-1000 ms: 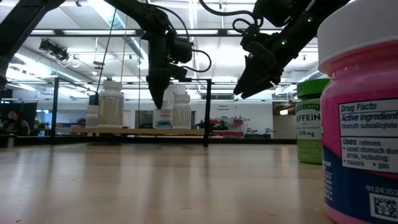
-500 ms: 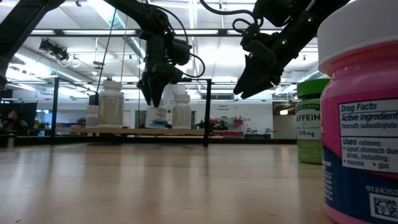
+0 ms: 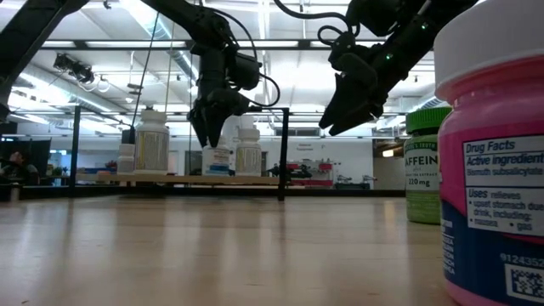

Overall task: Pick and place medicine bottles onto shelf by color
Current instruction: Put the white pill bottle on the shelf, then put the yellow pill bottle on the shelf

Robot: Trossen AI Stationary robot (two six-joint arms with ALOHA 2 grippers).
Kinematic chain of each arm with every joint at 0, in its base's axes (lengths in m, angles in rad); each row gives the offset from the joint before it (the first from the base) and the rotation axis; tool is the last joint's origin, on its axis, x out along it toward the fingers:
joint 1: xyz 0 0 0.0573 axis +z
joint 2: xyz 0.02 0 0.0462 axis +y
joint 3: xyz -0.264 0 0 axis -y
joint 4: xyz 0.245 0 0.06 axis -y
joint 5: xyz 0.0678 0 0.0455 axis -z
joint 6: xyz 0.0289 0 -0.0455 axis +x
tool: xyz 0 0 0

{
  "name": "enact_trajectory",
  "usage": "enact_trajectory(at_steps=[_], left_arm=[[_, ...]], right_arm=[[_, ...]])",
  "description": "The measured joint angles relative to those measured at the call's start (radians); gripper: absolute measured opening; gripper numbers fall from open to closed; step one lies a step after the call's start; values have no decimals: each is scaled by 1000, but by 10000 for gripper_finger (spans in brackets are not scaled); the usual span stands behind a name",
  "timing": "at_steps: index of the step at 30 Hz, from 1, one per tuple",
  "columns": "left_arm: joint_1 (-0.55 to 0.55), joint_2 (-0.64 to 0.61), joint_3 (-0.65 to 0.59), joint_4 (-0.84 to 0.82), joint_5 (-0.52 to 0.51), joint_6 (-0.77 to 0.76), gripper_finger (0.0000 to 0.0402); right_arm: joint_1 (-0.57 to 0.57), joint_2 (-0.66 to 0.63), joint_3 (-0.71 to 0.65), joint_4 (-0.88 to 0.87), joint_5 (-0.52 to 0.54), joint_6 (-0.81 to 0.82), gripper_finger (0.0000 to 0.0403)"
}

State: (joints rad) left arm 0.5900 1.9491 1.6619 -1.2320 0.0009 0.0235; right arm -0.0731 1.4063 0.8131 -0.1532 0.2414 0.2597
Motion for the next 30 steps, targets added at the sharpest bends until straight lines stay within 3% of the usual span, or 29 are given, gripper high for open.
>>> enact_trajectory(at_steps=[7,15,23,30], left_arm=[[0,0,4,-19,-23,15,288],[0,0,92,-90,-23,15,324],[-4,0,304,-273,-23,14,338],[-74,0,468,-312,-26,14,331]], right_arm=[[0,0,0,-1,-2,0,316],[0,0,0,-6,-30,-6,316],[0,0,0,-6,-33,-8,316],[0,-12,0,-30,-61,-1,316]])
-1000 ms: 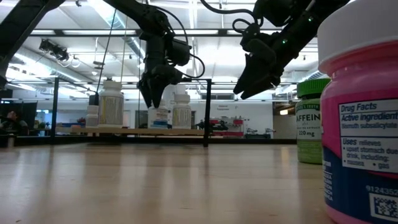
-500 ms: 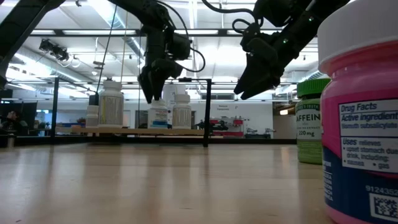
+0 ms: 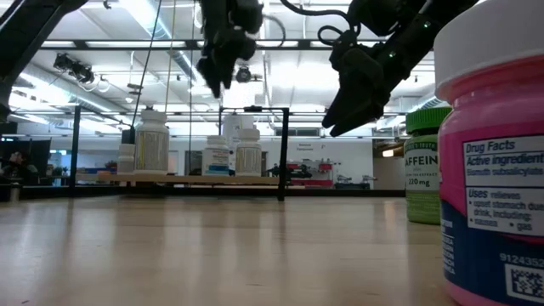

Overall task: Pick and place medicine bottles onto shelf by color
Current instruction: Put the yellow pill bottle on the shelf

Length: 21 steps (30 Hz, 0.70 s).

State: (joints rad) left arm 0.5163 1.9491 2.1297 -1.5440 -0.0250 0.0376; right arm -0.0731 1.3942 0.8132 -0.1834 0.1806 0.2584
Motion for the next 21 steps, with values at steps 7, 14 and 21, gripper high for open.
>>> enact_trajectory(at_steps=[7,14,21], left_arm=[[-190,0,24,12,0,-18,330],[-459,0,24,157,3,12,329],[-610,22,23,253,-60,-72,329]], right_arm=[[0,-31,0,-56,53,62,316],[-17,-32,0,-118,119,91,316],[-22,-34,0,-205,102,106,316]])
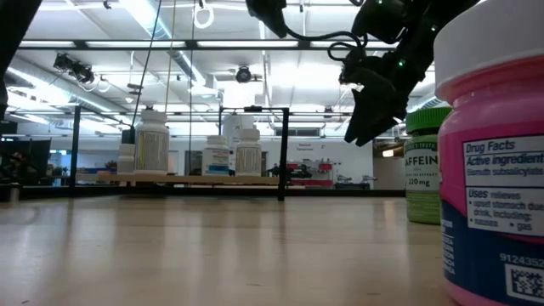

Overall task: Pick and place medicine bottles onto shelf by color
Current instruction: Put the yellow pill bottle on the shelf

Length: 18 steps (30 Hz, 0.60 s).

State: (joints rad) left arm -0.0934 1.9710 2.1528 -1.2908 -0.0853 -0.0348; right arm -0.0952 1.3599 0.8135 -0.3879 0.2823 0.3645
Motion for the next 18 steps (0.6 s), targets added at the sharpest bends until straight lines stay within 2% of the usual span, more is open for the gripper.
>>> enact_trajectory(at_steps=[4,8,13,18], left_arm=[[-28,14,0,-10,-26,-28,329],[-27,31,0,-8,-27,-9,329],[-5,54,0,1,-28,54,321],[14,74,0,6,-26,110,312]], right_arm=[[0,-7,41,-85,-22,-49,316],[0,-4,167,-269,-14,-64,316],[21,-4,308,-517,-14,-18,316],[47,-4,341,-714,-81,74,316]])
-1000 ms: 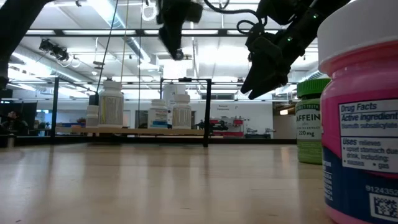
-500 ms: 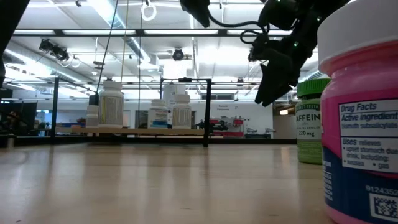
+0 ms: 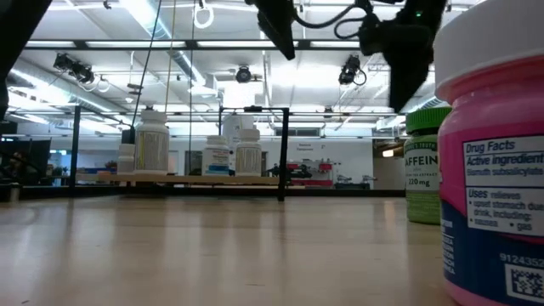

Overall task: Pick and place medicine bottles onto shelf by color
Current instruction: Put the yellow pill bottle on the shelf

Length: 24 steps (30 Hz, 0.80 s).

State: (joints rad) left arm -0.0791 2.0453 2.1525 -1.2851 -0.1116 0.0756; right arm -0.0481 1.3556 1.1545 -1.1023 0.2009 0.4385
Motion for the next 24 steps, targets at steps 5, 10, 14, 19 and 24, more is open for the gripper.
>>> enact_trajectory(at_steps=[5,10,14,19,24], left_arm=[[22,17,-50,20,42,61,309],[65,17,-206,89,60,96,309],[102,17,-323,163,60,94,309],[134,18,-410,216,91,93,305],[137,17,-456,231,134,92,304]], right_arm=[[36,0,-13,-101,-74,85,316],[70,0,-13,-129,-100,147,318],[84,0,-13,-150,-123,179,327],[104,0,-13,-161,-119,219,338],[122,0,-13,-148,-119,221,332]])
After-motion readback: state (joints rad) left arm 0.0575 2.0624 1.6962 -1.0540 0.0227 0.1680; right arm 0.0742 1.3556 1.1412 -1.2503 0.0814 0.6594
